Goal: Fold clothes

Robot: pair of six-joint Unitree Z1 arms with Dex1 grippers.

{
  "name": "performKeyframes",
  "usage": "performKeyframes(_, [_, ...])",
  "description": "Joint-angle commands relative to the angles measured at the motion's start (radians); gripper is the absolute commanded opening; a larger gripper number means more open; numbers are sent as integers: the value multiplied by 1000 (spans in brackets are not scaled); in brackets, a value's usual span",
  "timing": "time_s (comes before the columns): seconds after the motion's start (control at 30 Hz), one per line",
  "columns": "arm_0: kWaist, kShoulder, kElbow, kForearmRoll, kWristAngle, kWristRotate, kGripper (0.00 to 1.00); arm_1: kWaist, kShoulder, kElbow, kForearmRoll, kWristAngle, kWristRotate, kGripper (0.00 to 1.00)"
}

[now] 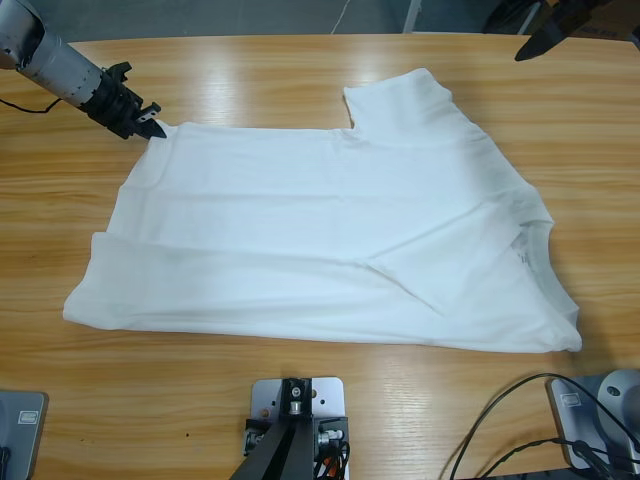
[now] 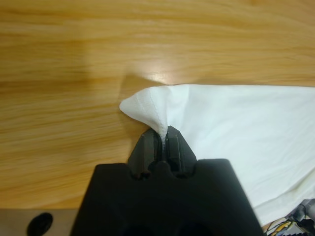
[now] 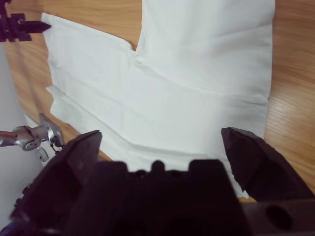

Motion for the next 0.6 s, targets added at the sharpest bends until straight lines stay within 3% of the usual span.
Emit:
performKeyframes(0.03, [-25, 18, -2, 50, 9, -8, 0, -50, 156, 19, -54, 165, -62, 991])
performKeyframes(0.17, [-29, 11, -5, 65, 9, -7, 0, -58, 218, -38, -63, 181, -68, 991])
performKeyframes(0.5, [-37, 19, -11, 72, 9, -6, 0, -78, 422, -395, 113, -47, 6, 1000])
performKeyframes(0.6, [-37, 22, -10, 72, 10, -5, 0, -78, 506, -557, 192, -62, 7, 1000])
